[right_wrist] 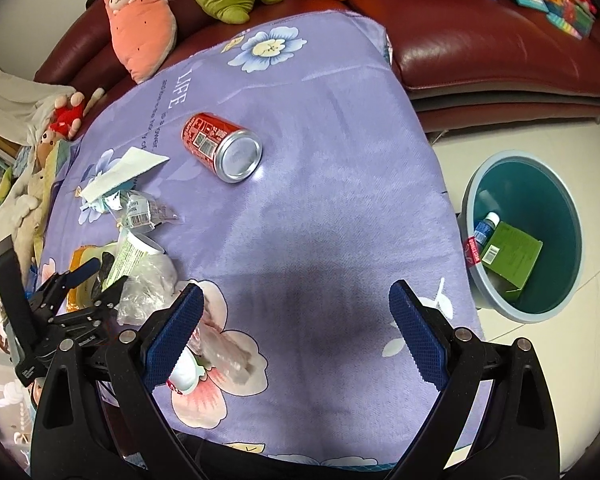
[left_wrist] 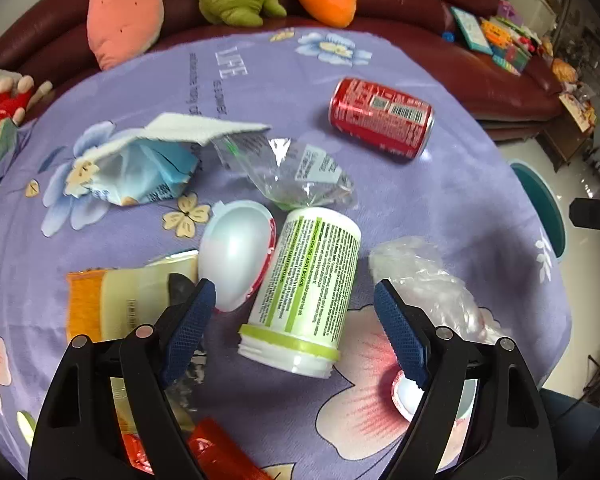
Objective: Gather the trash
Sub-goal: 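Grasp the white green-labelled supplement bottle with the left tool while the right tool grasps the clear plastic bag, then carry the supplement bottle and plastic bag over the teal bin with both tools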
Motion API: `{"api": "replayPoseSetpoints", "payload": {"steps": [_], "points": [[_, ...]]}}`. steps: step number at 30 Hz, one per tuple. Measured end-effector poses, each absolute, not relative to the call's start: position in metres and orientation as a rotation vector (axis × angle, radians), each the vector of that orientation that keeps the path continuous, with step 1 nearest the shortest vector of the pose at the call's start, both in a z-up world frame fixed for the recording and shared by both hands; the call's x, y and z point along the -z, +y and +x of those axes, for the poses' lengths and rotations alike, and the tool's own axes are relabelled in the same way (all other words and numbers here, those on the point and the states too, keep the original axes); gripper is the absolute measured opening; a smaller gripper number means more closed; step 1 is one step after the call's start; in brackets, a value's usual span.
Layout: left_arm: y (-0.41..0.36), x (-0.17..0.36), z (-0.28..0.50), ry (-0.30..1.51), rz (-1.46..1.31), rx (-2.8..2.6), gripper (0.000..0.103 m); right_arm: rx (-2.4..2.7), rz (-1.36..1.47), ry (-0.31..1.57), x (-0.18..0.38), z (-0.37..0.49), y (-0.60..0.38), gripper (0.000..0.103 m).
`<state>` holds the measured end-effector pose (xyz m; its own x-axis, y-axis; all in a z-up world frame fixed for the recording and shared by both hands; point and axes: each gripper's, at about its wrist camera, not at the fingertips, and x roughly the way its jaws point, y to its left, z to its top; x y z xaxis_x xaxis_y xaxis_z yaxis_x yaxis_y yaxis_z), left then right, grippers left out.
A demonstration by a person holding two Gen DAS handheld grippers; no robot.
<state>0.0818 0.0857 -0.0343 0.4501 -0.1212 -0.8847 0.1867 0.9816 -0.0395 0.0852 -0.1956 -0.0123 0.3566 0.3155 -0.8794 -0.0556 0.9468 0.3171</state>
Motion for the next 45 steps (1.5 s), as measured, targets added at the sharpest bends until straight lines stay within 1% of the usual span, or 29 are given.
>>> {"api": "replayPoseSetpoints", "payload": {"steps": [1, 2, 3, 4, 5, 9, 15, 17, 19, 20, 21, 22, 30, 31, 32, 33, 39, 45], "points": [[0.086, 0.038, 0.084, 1.101, 0.062, 0.189, 0.081, -0.246, 0.248, 1.190, 0.014, 0.086, -0.195, 0.090], [0.086, 0.041, 0.086, 1.109, 0.058, 0.188, 0.078, -0.248, 0.249, 1.195, 0.017, 0.086, -0.195, 0.090], [0.087, 0.045, 0.088, 1.122, 0.050, 0.190, 0.062, -0.248, 0.250, 1.199, 0.018, 0.086, -0.195, 0.090], [0.086, 0.046, 0.089, 1.132, 0.040, 0.200, 0.056, -0.248, 0.253, 1.204, 0.020, 0.087, -0.196, 0.090], [0.085, 0.046, 0.088, 1.129, 0.045, 0.197, 0.055, -0.248, 0.259, 1.212, 0.023, 0.088, -0.196, 0.090], [0.075, 0.045, 0.083, 1.135, 0.055, 0.249, 0.054, -0.271, 0.268, 1.231, 0.031, 0.089, -0.193, 0.090], [0.075, 0.055, 0.089, 1.160, 0.023, 0.237, 0.060, -0.344, 0.250, 1.282, 0.049, 0.084, -0.171, 0.090], [0.075, 0.055, 0.088, 1.151, 0.022, 0.230, 0.056, -0.390, 0.240, 1.291, 0.053, 0.080, -0.157, 0.089], [0.079, 0.048, 0.083, 1.130, 0.005, 0.235, 0.055, -0.424, 0.230, 1.296, 0.055, 0.077, -0.147, 0.075], [0.083, 0.046, 0.081, 1.128, -0.021, 0.249, 0.055, -0.451, 0.222, 1.306, 0.057, 0.076, -0.138, 0.071], [0.089, 0.043, 0.079, 1.127, -0.052, 0.260, 0.055, -0.469, 0.217, 1.311, 0.059, 0.074, -0.132, 0.062], [0.093, 0.041, 0.077, 1.124, -0.071, 0.258, 0.055, -0.486, 0.210, 1.319, 0.061, 0.074, -0.125, 0.060], [0.100, 0.049, 0.065, 1.151, -0.086, 0.237, 0.056, -0.558, 0.178, 1.365, 0.079, 0.075, -0.087, 0.059], [0.100, 0.050, 0.064, 1.155, -0.086, 0.233, 0.056, -0.558, 0.166, 1.364, 0.082, 0.075, -0.084, 0.057], [0.101, 0.051, 0.064, 1.160, -0.095, 0.231, 0.057, -0.554, 0.160, 1.357, 0.082, 0.075, -0.085, 0.050], [0.102, 0.052, 0.064, 1.164, -0.104, 0.231, 0.057, -0.556, 0.162, 1.353, 0.083, 0.075, -0.085, 0.031], [0.096, 0.047, 0.059, 1.150, -0.094, 0.241, 0.055, -0.541, 0.209, 1.309, 0.075, 0.076, -0.107, 0.028], [0.098, 0.024, 0.051, 1.087, -0.142, 0.264, 0.055, -0.503, 0.301, 1.252, 0.063, 0.078, -0.145, 0.028]]}}
